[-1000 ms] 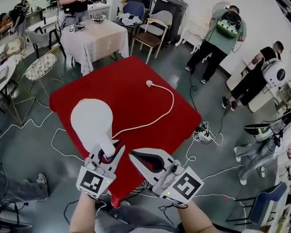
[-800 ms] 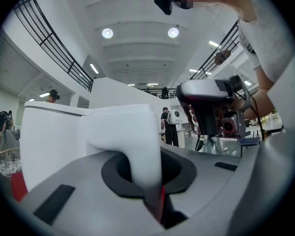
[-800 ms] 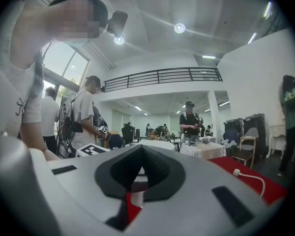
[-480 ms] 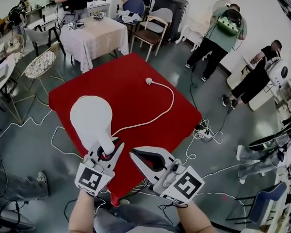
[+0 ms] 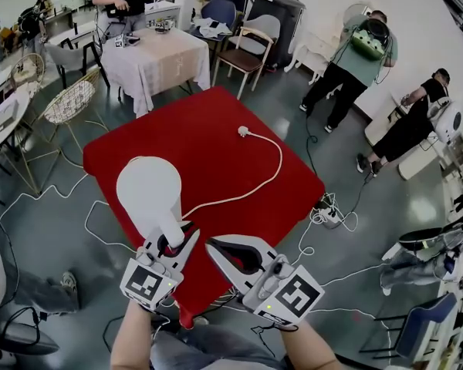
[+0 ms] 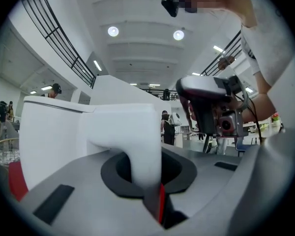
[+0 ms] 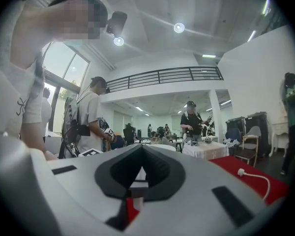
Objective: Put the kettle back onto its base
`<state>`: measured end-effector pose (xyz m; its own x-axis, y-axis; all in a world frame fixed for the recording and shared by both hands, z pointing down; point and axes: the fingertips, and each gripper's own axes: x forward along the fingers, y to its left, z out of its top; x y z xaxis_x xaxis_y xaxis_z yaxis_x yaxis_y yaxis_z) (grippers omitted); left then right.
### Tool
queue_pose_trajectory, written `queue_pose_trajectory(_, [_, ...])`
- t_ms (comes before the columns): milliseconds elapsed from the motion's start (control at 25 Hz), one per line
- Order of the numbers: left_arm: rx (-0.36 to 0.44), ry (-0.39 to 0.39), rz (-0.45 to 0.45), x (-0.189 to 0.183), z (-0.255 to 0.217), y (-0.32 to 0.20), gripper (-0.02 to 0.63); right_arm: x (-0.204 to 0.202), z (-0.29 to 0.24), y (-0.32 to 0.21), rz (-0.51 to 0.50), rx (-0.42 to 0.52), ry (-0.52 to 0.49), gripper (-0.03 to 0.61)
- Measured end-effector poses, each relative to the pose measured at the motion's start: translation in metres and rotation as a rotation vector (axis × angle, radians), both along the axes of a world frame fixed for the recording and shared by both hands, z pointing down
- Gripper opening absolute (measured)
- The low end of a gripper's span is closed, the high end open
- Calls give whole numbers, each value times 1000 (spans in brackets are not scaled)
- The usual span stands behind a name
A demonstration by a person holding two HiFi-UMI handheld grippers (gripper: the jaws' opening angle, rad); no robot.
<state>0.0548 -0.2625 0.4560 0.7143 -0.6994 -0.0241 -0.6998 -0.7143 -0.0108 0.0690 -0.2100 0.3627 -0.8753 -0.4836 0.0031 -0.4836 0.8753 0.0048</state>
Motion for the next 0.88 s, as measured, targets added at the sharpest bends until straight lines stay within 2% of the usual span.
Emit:
queue_pose_trajectory(160, [-62,-14,34,-5,9,3,66,-5,0,1,-6,-4,2,7])
queue_pose_trajectory(240, [-79,-18,40,-12,13,7,102,-9,0,2,-10,-3,2,7])
queue_pose_trajectory(520, [-89,-63,41,-35,0,27,123,-12,-12,8,-10,5,-5,7])
queue_pose_trajectory(680, [-86,-38,4,-59,-15,41,123,-15,-14,14,-11,0,-15,8])
queue_pose_trajectory(760, [-65,-38,-36,-70,-27,49,101,-18,-14,17,-14,0,-24,8])
queue_pose_trajectory(800, [-50,-48,-55,-73,-33,53,50,-20,-15,19,-17,0,-30,8])
queue_pose_trajectory(880, [-28,-65,-79,-76,-46,61,25,-25,-15,24,-28,-8,-37,8])
